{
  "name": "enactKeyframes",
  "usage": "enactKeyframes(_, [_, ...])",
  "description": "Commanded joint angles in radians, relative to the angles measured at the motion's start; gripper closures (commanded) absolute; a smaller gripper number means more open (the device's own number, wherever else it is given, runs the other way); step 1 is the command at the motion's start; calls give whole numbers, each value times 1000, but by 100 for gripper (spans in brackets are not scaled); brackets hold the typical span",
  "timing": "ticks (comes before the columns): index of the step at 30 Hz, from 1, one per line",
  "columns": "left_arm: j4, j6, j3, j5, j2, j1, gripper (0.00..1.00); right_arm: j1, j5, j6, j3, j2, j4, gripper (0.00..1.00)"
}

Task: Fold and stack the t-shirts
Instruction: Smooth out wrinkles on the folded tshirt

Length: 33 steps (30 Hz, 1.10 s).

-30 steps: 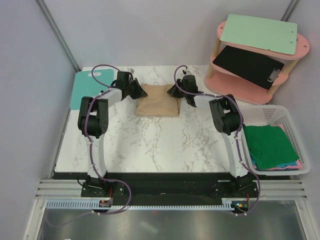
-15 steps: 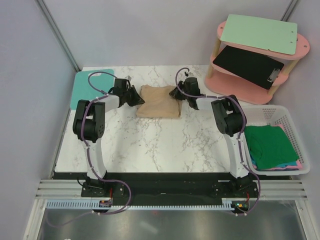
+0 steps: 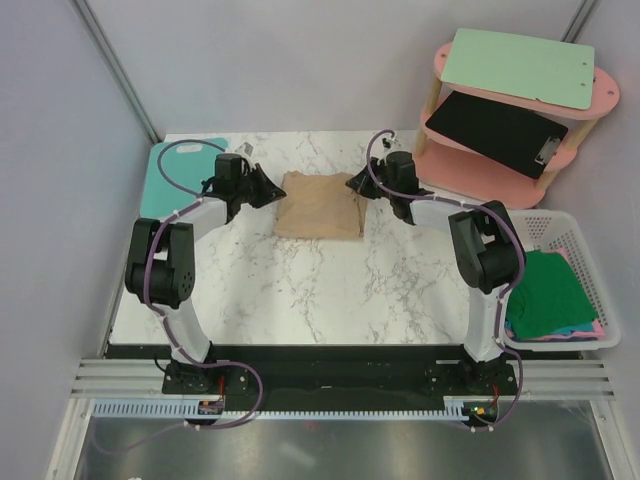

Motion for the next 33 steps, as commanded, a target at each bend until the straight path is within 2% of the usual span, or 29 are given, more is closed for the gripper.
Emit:
enactKeyframes(1, [109,-63,111,67,96,2,98,45,-93,45,-33,-38,45,100])
enactKeyframes(6, [191,-137,217,145,249,4,98,100,-161,88,-47,2,82,100])
enactKeyframes(12, [181,-189,347,184,393,13,98,140,-192,136,-157,7,134,100])
enactKeyframes(16, [185,-207,385,188,426,27,98,142,-187,130,-281,-16,169,100])
enactKeyframes(21, [169,-215,425,211,463,46,98,142,-164,113,-361,-1,191,100])
enactKeyframes(25, [159,-217,442,225,480,56,98,142,-183,142,-406,22,254,100])
enactKeyframes(29, [178,-209,416,250,451,66,98,140,-187,126,-397,1,232,100])
enactKeyframes(33, [259,-203,259,262,323,68,98,140,-184,94,-375,-48,191,100])
